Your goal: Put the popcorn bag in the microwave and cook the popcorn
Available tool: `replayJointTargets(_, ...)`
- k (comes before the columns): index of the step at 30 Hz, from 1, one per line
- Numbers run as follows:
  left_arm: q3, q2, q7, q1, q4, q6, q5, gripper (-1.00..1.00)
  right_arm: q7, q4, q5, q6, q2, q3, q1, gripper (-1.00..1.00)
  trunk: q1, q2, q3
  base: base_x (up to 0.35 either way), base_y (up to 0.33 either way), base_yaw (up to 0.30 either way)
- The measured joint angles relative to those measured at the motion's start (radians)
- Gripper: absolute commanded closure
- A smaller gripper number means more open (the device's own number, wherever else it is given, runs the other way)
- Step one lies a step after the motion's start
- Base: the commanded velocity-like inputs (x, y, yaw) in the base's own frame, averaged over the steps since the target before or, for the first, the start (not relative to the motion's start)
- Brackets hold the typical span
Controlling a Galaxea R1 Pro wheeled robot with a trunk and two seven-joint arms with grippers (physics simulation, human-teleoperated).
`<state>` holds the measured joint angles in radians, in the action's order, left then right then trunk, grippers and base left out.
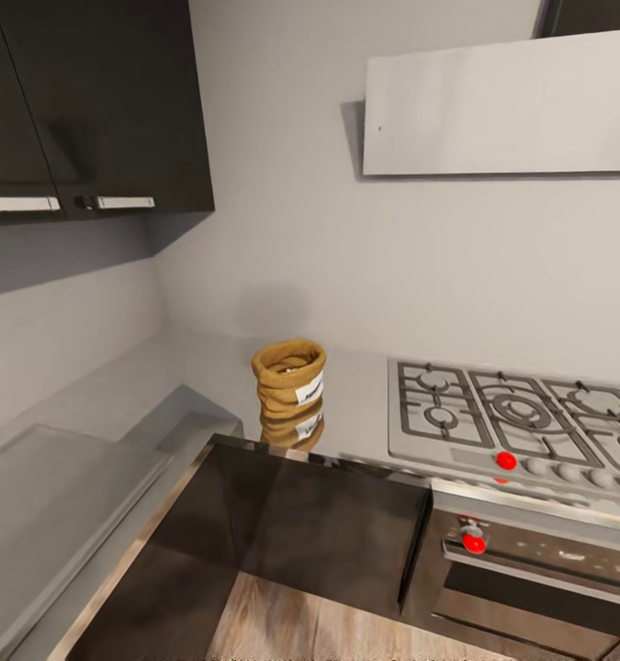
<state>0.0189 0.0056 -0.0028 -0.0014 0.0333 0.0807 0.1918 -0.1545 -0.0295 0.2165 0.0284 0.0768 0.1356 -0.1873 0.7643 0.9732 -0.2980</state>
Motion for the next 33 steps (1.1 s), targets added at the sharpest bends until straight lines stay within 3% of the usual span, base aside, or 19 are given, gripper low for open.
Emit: replayJointTargets(33,0.001,0.000,0.000,0.000,0.000,0.000,0.000,-1.00,0.000,0.000,0.014,0.001,0.002,0.000,0.000,-1.00,0.000,0.000,-0.054,0.000,0.000,0.000)
